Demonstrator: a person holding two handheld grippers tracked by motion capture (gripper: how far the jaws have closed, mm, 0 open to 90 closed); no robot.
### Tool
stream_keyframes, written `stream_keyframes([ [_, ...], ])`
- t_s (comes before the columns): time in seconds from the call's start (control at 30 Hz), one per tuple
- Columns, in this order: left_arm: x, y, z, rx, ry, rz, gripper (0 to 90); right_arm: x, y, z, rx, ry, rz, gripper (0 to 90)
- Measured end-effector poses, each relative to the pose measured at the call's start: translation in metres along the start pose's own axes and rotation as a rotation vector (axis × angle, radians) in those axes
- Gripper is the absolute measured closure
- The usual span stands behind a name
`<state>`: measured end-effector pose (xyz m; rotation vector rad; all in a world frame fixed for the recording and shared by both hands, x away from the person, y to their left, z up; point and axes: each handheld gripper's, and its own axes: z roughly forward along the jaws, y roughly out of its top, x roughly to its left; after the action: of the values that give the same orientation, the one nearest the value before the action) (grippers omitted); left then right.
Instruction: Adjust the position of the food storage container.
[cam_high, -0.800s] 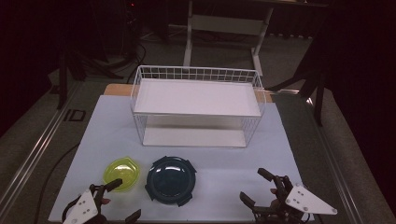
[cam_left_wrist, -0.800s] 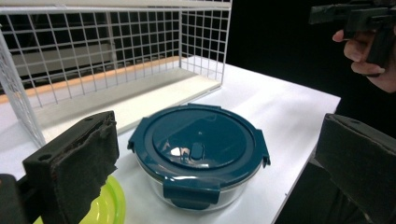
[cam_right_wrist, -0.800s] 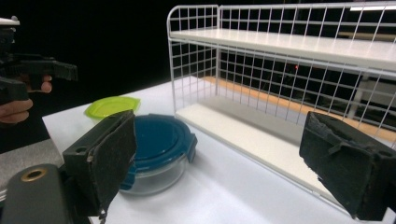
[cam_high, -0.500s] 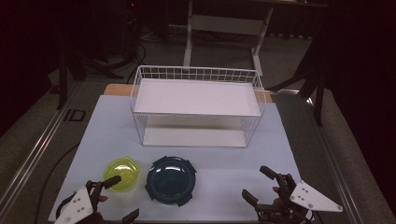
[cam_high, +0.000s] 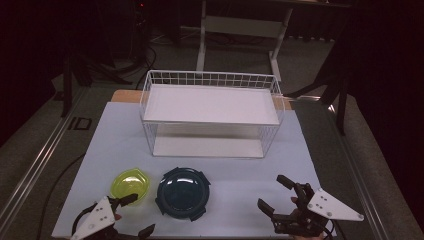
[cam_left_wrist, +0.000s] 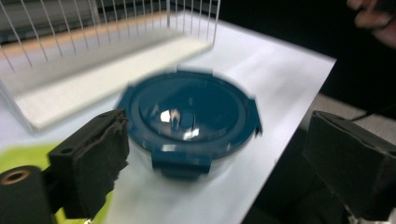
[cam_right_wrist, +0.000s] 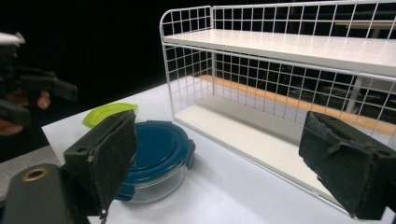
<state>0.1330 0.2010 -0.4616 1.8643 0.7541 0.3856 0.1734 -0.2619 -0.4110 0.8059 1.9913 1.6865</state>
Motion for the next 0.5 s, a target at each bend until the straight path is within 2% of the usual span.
stream_keyframes([
  [0.1, -0.003, -0.007, 0.008, 0.075, 0.025, 0.019, 20.7, 0.0, -0.002, 0.002, 0.006, 0.01, 0.007, 11.9],
  [0.13, -0.003, -0.008, 0.011, 0.1, 0.02, 0.018, 26.3, 0.0, -0.003, 0.002, 0.007, 0.013, 0.01, 11.9],
  [0.23, -0.003, -0.011, 0.016, 0.149, 0.029, 0.017, 50.0, 0.001, -0.004, 0.003, 0.004, 0.01, 0.001, 11.9],
  [0.33, -0.002, -0.014, 0.023, 0.207, 0.061, 0.046, 63.1, 0.001, -0.005, 0.003, 0.001, 0.012, 0.003, 11.9],
  [0.5, -0.004, -0.016, 0.035, 0.296, 0.111, 0.06, 77.9, 0.001, -0.007, 0.004, 0.008, 0.025, 0.007, 11.9],
])
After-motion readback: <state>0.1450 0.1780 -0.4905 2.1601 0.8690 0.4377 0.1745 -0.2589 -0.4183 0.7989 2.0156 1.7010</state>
